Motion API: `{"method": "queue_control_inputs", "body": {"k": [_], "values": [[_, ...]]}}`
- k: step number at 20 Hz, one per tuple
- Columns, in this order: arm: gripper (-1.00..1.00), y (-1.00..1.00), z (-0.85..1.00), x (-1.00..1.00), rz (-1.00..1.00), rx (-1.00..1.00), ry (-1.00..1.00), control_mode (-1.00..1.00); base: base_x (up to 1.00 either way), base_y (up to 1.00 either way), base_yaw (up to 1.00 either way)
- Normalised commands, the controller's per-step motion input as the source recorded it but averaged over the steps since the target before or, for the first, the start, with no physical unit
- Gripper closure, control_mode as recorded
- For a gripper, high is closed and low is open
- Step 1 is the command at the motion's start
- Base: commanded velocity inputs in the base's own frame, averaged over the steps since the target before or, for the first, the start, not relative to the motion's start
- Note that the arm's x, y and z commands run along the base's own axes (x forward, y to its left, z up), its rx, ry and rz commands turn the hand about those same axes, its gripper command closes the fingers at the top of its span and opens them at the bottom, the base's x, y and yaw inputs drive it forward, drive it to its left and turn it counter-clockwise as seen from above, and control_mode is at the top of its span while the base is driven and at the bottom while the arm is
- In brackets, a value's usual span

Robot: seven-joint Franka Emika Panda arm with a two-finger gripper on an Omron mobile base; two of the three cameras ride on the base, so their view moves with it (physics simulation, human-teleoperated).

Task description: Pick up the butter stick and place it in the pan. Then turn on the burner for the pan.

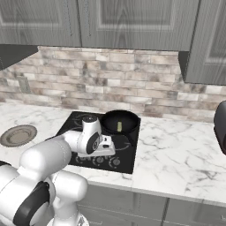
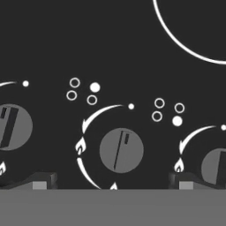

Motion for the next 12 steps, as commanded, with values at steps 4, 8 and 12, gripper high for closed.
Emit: {"method": "queue_control_inputs", "body": {"k": [4, 8, 12], "values": [[-1.00, 0.00, -0.03, 0.00, 0.02, 0.00, 0.00, -1.00, 0.00, 0.00, 0.00], [-1.00, 0.00, -0.12, 0.01, 0.01, 0.00, 0.00, -1.00, 0.00, 0.00, 0.00], [-1.00, 0.00, -0.13, 0.04, 0.00, 0.00, 0.00, -1.00, 0.00, 0.00, 0.00]]}}
